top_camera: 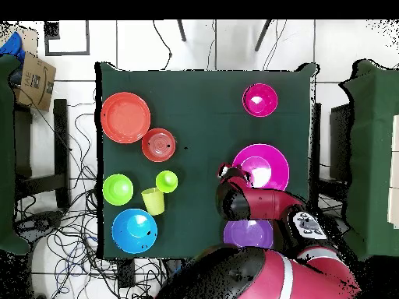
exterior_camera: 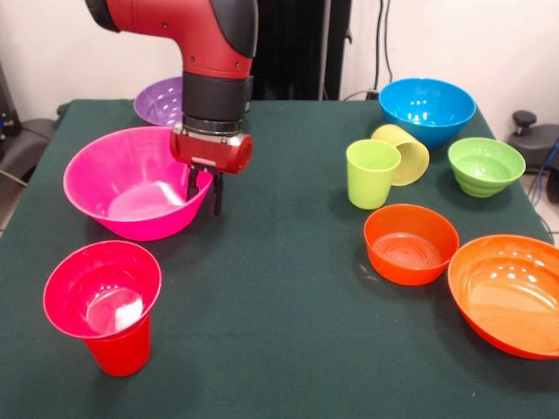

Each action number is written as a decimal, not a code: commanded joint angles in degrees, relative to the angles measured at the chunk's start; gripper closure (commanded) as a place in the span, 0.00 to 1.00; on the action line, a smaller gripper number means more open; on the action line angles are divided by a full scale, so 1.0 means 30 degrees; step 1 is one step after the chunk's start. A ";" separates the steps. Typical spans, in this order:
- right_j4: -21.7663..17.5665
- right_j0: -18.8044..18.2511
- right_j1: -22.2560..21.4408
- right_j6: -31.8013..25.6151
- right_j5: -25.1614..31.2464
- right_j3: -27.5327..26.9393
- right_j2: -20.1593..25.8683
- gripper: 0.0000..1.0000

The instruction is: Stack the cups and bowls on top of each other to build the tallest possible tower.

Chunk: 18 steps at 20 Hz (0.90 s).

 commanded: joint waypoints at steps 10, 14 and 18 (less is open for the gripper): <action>0.0255 0.0330 -0.0713 0.1389 0.0984 -0.0939 0.1099 1.00; 0.0294 0.0185 -0.1101 0.1284 0.1586 -0.0660 0.1302 1.00; 0.0421 0.0173 -0.1512 0.1133 0.2401 -0.0371 0.1331 1.00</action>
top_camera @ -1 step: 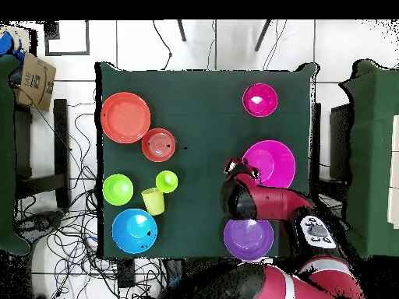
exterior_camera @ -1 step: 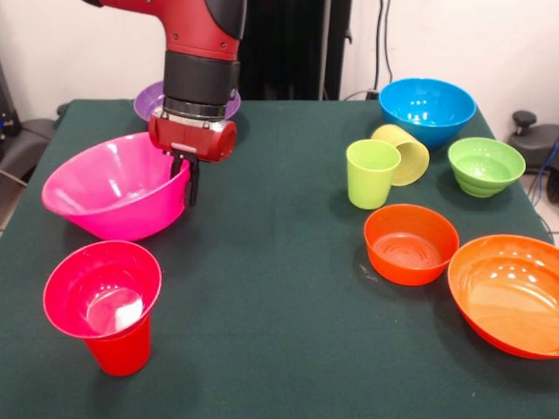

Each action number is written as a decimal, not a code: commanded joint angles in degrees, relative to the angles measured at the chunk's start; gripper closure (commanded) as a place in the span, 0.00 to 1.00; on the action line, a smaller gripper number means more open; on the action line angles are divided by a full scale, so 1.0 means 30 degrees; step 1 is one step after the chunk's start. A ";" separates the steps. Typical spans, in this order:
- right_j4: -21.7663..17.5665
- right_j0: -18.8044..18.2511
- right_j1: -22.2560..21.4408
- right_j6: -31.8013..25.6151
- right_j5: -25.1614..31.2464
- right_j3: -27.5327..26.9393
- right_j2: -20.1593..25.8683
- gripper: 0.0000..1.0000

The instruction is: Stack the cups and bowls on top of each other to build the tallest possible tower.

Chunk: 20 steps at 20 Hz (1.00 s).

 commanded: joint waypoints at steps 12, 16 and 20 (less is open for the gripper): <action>0.0637 0.0848 -0.3330 -0.0918 0.8730 -0.0232 0.0279 1.00; 0.1326 0.0592 -0.4415 -0.0961 1.1636 -0.0007 0.0553 1.00; 0.1838 0.0509 -0.5235 -0.0970 1.3897 -0.0224 0.0775 1.00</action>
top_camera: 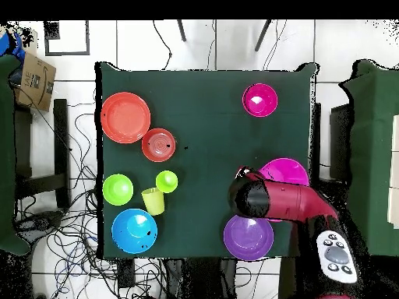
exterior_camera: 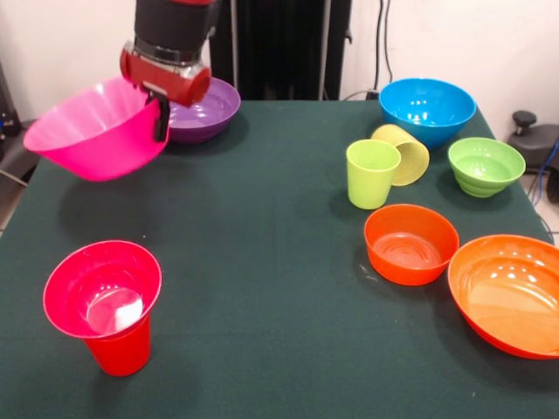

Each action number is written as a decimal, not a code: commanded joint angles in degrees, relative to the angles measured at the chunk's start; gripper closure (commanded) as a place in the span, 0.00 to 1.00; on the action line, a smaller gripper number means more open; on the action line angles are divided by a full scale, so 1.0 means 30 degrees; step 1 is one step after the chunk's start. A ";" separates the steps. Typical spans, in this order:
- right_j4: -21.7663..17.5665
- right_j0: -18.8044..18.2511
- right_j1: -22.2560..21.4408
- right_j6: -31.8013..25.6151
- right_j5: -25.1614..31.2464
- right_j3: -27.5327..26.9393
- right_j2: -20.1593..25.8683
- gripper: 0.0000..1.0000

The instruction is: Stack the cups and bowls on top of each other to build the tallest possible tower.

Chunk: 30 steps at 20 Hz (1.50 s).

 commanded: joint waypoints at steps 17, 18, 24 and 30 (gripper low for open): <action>0.2293 0.0756 -0.1895 0.1209 0.7407 -0.1641 0.0926 1.00; 0.2333 0.1016 -0.1934 0.1374 0.8089 -0.1884 0.0674 1.00; 0.2560 0.1867 -0.2217 0.1376 1.1097 -0.3043 -0.0133 1.00; 0.1933 0.2690 -0.2325 0.1656 1.1924 -0.4009 -0.0893 1.00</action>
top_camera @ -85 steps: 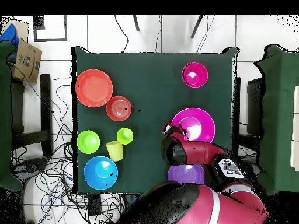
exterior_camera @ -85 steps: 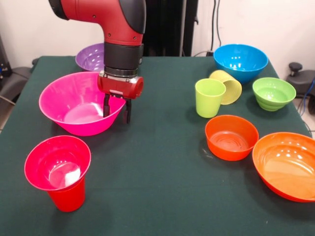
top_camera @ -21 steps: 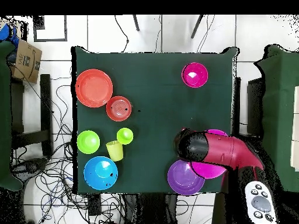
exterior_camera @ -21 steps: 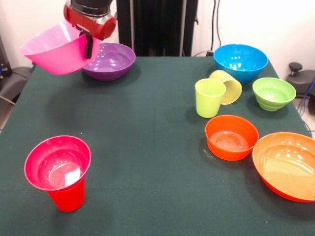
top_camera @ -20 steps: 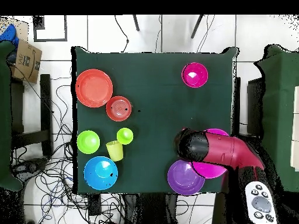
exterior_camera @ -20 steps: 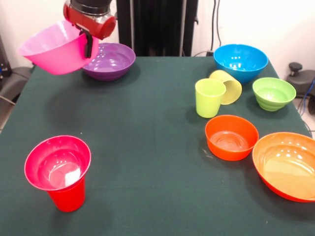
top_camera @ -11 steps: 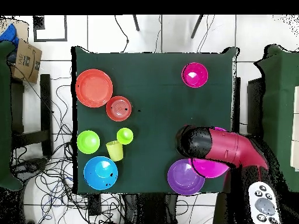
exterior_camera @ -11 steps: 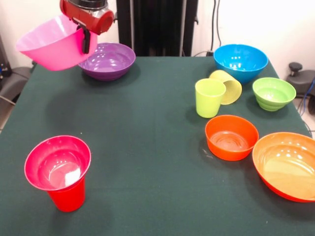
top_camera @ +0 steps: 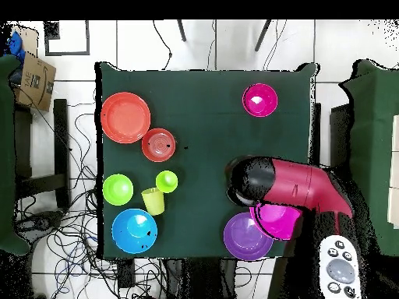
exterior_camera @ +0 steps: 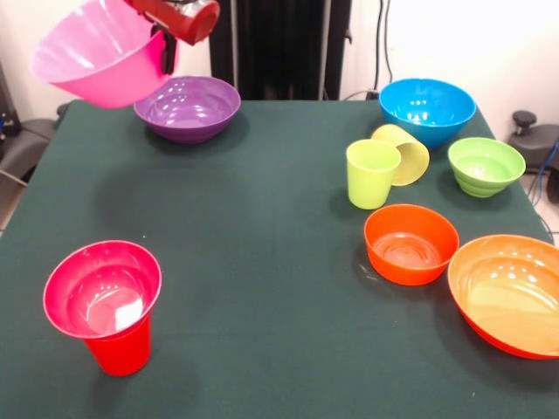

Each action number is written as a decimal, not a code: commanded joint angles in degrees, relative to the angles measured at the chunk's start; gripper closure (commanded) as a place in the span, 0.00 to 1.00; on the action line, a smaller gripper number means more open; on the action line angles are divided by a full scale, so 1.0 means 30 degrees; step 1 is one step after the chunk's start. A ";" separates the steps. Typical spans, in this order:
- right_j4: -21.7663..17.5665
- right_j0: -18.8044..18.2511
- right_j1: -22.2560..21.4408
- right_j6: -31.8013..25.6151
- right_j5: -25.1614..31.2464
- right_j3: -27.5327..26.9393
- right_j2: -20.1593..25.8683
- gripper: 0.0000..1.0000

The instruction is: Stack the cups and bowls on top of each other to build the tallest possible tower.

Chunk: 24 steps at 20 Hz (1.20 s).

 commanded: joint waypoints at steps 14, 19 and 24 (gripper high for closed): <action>-0.0398 0.2814 0.0251 0.2776 0.1636 -0.2869 -0.1632 1.00; -0.0370 0.3137 0.0762 0.2764 0.1127 -0.3383 -0.1998 1.00; -0.0162 0.2996 0.1745 0.2492 0.0378 -0.4504 -0.1681 1.00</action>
